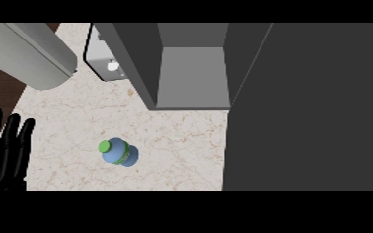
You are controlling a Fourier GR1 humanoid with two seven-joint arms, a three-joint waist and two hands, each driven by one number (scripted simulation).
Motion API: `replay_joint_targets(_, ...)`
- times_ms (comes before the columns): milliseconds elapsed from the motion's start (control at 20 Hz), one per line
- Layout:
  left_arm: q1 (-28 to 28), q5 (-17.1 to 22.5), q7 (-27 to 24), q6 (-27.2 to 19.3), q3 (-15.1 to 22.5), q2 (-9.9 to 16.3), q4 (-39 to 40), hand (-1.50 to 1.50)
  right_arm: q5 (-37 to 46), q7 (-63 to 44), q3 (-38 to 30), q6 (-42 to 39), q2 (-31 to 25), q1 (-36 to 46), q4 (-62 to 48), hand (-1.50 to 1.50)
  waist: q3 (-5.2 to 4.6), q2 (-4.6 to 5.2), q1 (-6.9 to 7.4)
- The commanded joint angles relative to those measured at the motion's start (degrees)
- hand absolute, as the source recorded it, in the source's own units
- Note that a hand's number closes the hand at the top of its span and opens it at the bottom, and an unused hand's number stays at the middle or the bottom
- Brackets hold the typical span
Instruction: Pick up the bottled water, place it into the cabinet and close the cabinet
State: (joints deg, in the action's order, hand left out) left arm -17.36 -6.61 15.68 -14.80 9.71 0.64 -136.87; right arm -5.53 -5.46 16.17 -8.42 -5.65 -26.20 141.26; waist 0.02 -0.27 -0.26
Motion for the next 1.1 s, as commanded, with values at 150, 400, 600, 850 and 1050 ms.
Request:
replay_joint_targets(150, -2.3, -2.4, -0.3, -1.2, -0.1, -0.6, 5.5, -1.5, 4.9, 1.7, 7.0, -0.4, -0.8, -10.9, 8.3, -1.5, -0.02, 0.01, -0.62)
replay_joint_targets(400, -4.8, 7.4, -6.0, 2.7, -6.4, 0.6, 9.9, -1.5, 4.2, 3.7, 8.3, -0.6, -2.8, -15.7, 13.3, -1.5, -0.09, -0.08, -0.63)
replay_joint_targets(600, -8.8, 8.4, -11.6, 4.6, -5.7, 0.1, 16.5, -1.5, 4.7, 2.8, 7.3, 0.9, -3.5, -13.6, 11.0, -1.5, -0.09, 0.05, -0.04)
replay_joint_targets(850, -4.0, 14.5, -16.3, 7.5, -9.7, -0.6, 30.2, -1.5, 6.6, 9.3, 10.6, -0.6, -6.7, -21.4, 13.3, -1.5, -0.15, -0.16, -1.43)
replay_joint_targets(1050, 0.7, 17.8, -19.2, 9.5, -13.3, 0.6, 39.6, -1.5, 11.1, 7.4, 16.1, 3.4, -4.7, -19.2, 12.7, -1.5, -0.21, 0.09, -0.93)
